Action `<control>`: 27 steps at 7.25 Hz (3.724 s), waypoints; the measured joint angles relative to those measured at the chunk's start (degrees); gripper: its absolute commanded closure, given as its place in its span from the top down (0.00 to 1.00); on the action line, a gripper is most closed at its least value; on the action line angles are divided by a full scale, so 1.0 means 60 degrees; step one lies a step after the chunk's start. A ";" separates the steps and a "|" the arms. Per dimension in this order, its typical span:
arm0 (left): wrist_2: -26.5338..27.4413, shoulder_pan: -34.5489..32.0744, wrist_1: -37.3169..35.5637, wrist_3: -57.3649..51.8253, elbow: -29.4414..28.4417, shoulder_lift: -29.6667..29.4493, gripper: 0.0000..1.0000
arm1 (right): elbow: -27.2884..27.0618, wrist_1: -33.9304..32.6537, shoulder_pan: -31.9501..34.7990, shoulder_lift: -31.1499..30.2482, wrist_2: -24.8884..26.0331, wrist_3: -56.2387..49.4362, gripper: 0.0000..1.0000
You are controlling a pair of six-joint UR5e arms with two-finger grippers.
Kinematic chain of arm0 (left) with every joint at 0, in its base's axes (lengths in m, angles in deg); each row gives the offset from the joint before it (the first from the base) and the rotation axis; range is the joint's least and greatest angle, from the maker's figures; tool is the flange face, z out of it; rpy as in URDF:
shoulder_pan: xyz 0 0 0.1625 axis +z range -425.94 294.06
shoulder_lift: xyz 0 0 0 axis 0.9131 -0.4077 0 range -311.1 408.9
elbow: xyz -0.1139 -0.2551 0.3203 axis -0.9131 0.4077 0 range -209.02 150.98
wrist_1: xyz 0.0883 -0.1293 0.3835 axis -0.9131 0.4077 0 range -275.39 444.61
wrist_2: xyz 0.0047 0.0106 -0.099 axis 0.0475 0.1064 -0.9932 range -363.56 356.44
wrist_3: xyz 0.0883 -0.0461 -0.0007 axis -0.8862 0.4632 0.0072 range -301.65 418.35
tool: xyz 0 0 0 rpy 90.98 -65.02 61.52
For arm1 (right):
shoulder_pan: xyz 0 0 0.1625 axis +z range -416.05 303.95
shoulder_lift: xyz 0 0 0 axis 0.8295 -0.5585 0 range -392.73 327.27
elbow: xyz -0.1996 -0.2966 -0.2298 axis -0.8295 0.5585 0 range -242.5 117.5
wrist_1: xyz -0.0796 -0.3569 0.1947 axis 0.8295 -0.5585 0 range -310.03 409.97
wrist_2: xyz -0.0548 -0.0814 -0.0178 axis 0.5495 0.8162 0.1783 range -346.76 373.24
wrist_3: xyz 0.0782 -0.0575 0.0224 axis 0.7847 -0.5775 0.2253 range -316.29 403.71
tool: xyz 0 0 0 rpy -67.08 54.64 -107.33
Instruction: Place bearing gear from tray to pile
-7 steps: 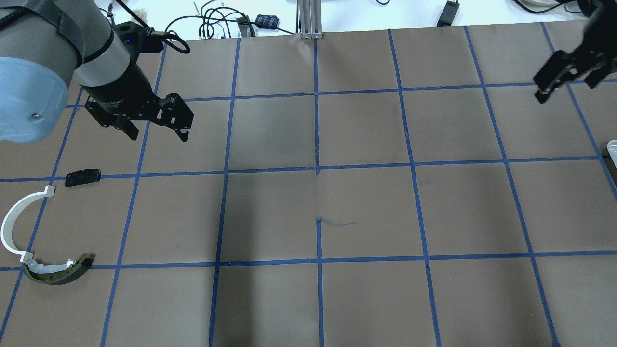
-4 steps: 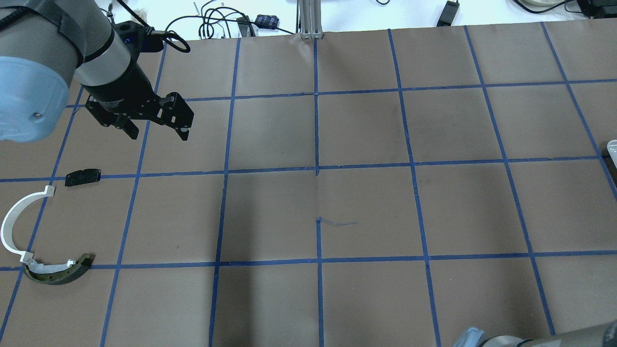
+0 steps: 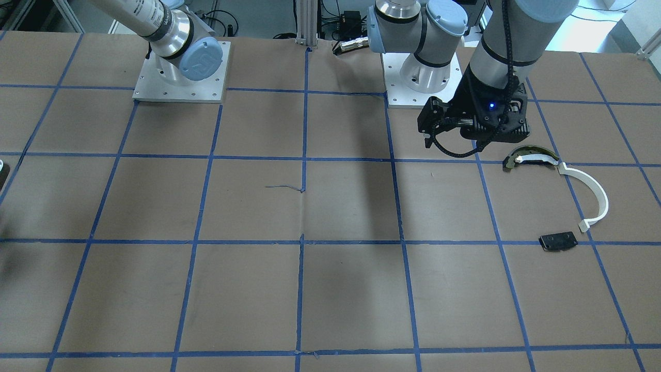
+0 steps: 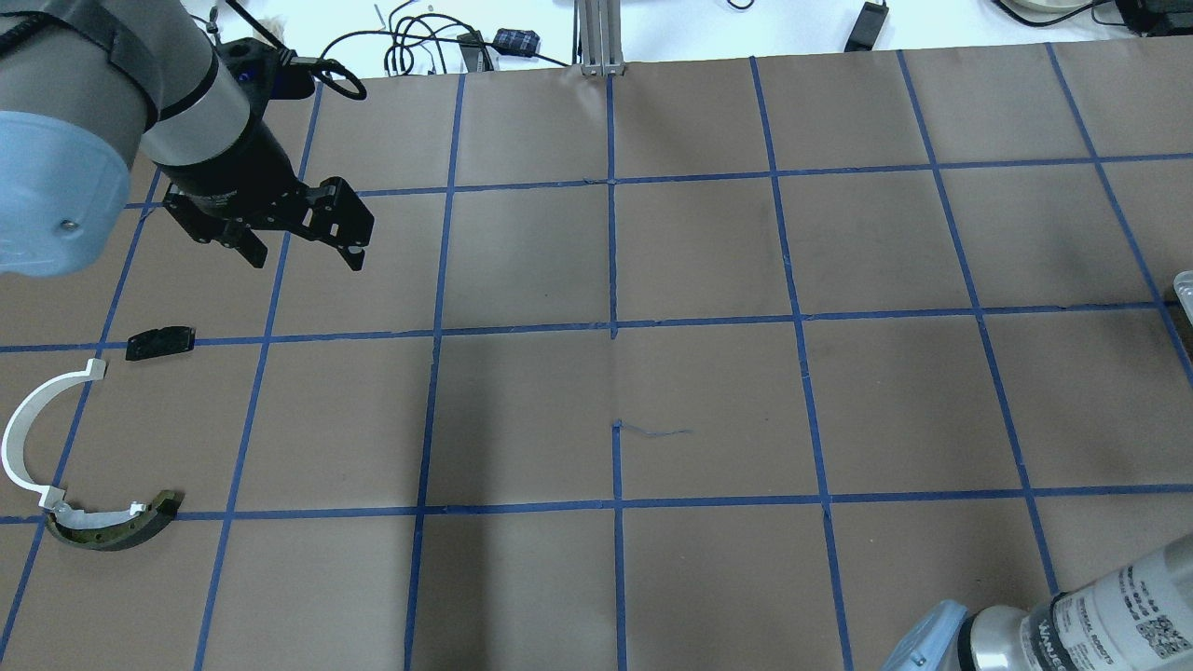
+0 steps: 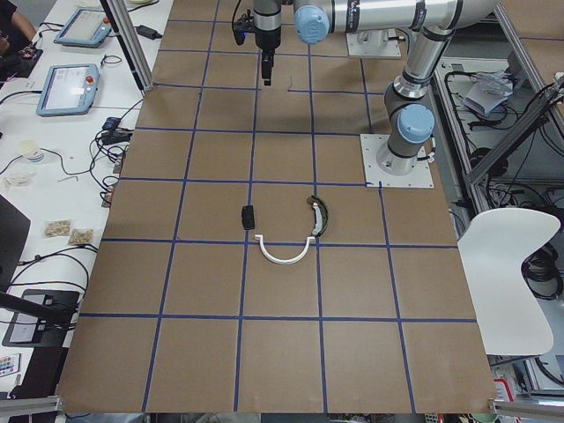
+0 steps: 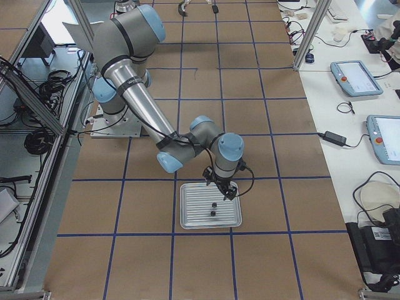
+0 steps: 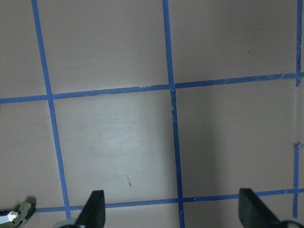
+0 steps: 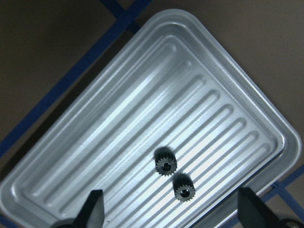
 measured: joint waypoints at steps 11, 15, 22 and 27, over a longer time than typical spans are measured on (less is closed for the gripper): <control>0.0000 0.0000 0.0000 -0.0019 -0.0028 -0.0008 1.00 | 0.0029 0.0183 -0.0484 0.0715 -0.0370 -0.0213 0.50; 0.0000 0.0000 0.0000 -0.0019 -0.0029 -0.0006 1.00 | 0.0062 0.0194 -0.0422 0.0682 -0.0389 -0.0157 0.33; -0.0097 -0.0031 -0.0001 -0.0002 -0.0026 0.0024 1.00 | -0.0041 0.0372 0.0819 -0.0675 -0.0377 0.1836 0.05; -0.0006 0.0099 0.0000 -0.0033 -0.0125 0.0112 1.00 | -0.0756 0.0738 0.6727 -0.1594 -0.0482 1.1851 0.05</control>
